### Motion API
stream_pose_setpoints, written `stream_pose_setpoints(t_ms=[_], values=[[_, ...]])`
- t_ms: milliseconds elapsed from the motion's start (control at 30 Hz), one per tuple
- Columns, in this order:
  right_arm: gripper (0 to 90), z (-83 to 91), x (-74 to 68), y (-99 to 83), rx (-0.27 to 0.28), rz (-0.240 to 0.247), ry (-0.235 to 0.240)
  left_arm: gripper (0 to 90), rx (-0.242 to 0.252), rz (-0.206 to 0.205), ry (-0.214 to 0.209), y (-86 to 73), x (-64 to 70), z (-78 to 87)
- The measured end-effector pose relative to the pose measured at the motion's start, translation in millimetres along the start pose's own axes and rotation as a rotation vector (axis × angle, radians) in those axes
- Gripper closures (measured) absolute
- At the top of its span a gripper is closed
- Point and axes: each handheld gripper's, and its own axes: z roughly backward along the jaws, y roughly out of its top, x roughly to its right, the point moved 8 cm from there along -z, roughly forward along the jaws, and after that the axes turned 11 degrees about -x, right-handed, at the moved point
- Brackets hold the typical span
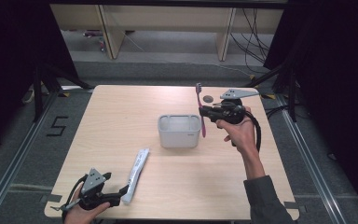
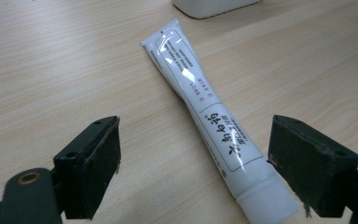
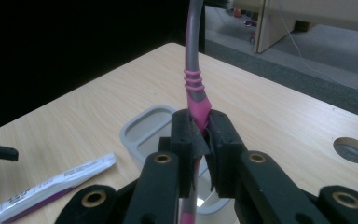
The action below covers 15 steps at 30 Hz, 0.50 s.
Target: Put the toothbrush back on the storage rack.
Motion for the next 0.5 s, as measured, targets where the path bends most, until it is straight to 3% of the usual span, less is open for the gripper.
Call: stream_pose_setpoints(t_ms=[33, 100, 133, 167, 200, 233, 267, 300, 333, 367, 400, 500], values=[[82.3, -1.1, -0.5, 1.6, 0.005, -0.022, 0.008, 16.2, 0.005, 0.005, -0.001, 0.4, 0.6, -0.3], [82.3, -2.4, 2.5, 3.8, 0.011, 0.001, -0.004, 16.2, 0.002, 0.003, 0.0, 0.1, 0.3, -0.1], [82.3, -4.8, 1.0, 5.9, 0.008, -0.036, 0.01, 16.2, -0.002, 0.001, 0.0, -0.2, -0.2, 0.0], [82.3, -6.9, 4.1, 7.6, 0.014, -0.01, -0.001, 16.2, 0.0, 0.001, 0.0, -0.1, -0.1, 0.0], [82.3, -7.1, 3.8, 7.4, 0.007, -0.03, -0.002, 16.2, 0.004, 0.004, -0.001, 0.3, 0.4, -0.1], [82.4, -8.7, 5.5, 8.8, 0.013, -0.017, -0.01, 16.2, 0.009, 0.004, -0.008, 0.6, 0.8, -0.5], [82.3, -9.2, 4.4, 8.7, 0.002, -0.046, -0.004, 16.2, 0.011, 0.005, -0.007, 0.7, 0.8, -0.6], [82.3, -11.4, 8.0, 10.9, 0.017, -0.011, -0.013, 16.2, 0.007, 0.005, -0.005, 0.5, 0.6, -0.2], [82.3, -12.8, 7.3, 11.2, 0.015, -0.033, -0.008, 16.2, 0.007, 0.005, -0.005, 0.5, 0.6, -0.2], [82.3, -14.1, 11.1, 12.8, 0.017, -0.008, -0.03, 16.2, 0.008, 0.004, -0.007, 0.6, 0.7, -0.3], [82.3, -14.7, 9.8, 13.1, 0.008, -0.034, -0.024, 16.2, 0.01, 0.005, -0.007, 0.7, 0.9, -0.6], [82.3, -17.7, 13.5, 16.8, 0.02, -0.018, -0.034, 16.2, 0.006, 0.006, -0.003, 0.4, 0.7, -0.4]])
